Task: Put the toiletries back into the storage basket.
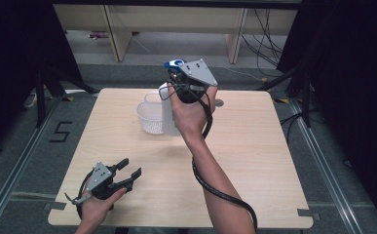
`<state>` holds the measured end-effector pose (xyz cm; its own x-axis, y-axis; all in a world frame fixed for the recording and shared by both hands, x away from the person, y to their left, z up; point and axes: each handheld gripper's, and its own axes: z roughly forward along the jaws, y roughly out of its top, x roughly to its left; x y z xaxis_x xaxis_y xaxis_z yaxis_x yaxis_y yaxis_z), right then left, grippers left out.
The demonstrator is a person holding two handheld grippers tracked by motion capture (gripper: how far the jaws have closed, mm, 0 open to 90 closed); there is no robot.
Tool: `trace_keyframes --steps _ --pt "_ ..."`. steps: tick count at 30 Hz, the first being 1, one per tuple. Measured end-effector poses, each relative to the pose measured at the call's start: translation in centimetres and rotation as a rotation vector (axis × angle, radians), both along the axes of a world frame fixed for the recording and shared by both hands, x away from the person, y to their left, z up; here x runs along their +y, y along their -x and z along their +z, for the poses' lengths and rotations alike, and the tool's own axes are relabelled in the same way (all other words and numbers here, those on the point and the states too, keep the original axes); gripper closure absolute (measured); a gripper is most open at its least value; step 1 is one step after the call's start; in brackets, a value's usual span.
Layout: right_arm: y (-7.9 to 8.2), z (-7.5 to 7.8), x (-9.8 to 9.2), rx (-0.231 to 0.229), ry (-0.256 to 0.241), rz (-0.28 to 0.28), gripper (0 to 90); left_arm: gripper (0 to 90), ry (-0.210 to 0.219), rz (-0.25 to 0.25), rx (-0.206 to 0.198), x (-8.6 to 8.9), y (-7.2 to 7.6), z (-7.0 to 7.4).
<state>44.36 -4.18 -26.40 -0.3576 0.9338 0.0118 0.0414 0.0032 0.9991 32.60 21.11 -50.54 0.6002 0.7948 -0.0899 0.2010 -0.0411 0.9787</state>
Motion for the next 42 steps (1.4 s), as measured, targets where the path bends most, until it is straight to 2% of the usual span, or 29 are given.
trace_keyframes --steps 1,2,4,6,10,12,14,17,21,22,28,29,30,32,33,34,38,39,42 --pt "0.0 0.0 0.1 0.005 -0.007 0.000 60.2 35.8 -0.001 0.000 -0.001 0.0 0.0 0.0" --pt "-0.2 0.1 0.1 -0.001 -0.001 0.001 60.3 35.8 0.006 -0.016 -0.026 0.0 -0.3 -0.1" --pt "-0.4 0.3 0.3 0.003 -0.005 -0.004 60.2 35.8 0.004 -0.015 -0.025 0.0 -0.3 -0.1" --pt "-0.7 0.4 0.3 -0.008 0.006 -0.009 60.2 35.8 -0.007 0.001 0.001 0.0 0.0 0.0" --pt "-1.1 0.9 0.5 -0.007 -0.001 -0.006 60.2 35.8 -0.010 -0.002 0.000 -0.1 0.0 -0.1" --pt "-1.4 1.1 0.5 -0.024 0.013 -0.011 60.2 35.8 -0.017 -0.005 -0.008 0.0 -0.1 -0.1" --pt "-1.6 1.2 0.8 -0.020 0.001 -0.010 60.2 35.9 0.002 0.015 0.015 0.0 0.0 -0.1" --pt "-1.9 1.5 1.1 -0.022 0.007 -0.007 60.2 35.9 -0.008 -0.005 -0.004 0.0 -0.2 -0.1" --pt "-2.3 1.7 1.5 -0.020 -0.004 -0.002 60.2 35.8 -0.018 -0.002 -0.006 0.1 -0.2 -0.1" --pt "-2.4 1.7 1.6 -0.019 -0.004 -0.002 60.2 35.9 -0.008 0.003 0.001 0.1 -0.1 -0.1" --pt "-2.8 2.0 2.2 -0.020 -0.002 0.008 60.2 35.9 -0.013 -0.005 -0.011 0.3 -0.3 -0.1" --pt "-2.9 2.1 2.3 -0.025 0.000 0.007 60.2 35.9 -0.017 0.001 0.000 0.3 -0.2 -0.1" --pt "-3.1 2.1 2.5 -0.021 -0.007 0.007 60.2 35.9 -0.023 -0.018 -0.032 0.4 -0.5 -0.1" --pt "-3.4 2.2 2.7 -0.020 0.000 0.009 60.2 35.9 -0.012 -0.018 -0.034 0.3 -0.5 -0.1" --pt "-3.5 2.2 2.9 -0.011 -0.012 0.011 60.2 35.9 -0.014 -0.021 -0.038 0.4 -0.5 -0.1" --pt "-3.7 2.2 3.0 -0.021 0.001 0.013 60.2 35.9 -0.011 -0.019 -0.036 0.4 -0.5 -0.1" --pt "-4.2 2.2 3.8 -0.013 -0.002 0.017 60.2 35.9 -0.017 -0.022 -0.041 0.4 -0.5 -0.2" --pt "-4.3 2.1 3.9 -0.012 -0.001 0.020 60.2 36.0 0.005 -0.015 -0.026 0.3 -0.4 -0.2" --pt "-5.0 1.8 4.4 -0.005 -0.004 0.020 60.2 36.0 0.008 -0.016 -0.026 0.3 -0.5 -0.3"
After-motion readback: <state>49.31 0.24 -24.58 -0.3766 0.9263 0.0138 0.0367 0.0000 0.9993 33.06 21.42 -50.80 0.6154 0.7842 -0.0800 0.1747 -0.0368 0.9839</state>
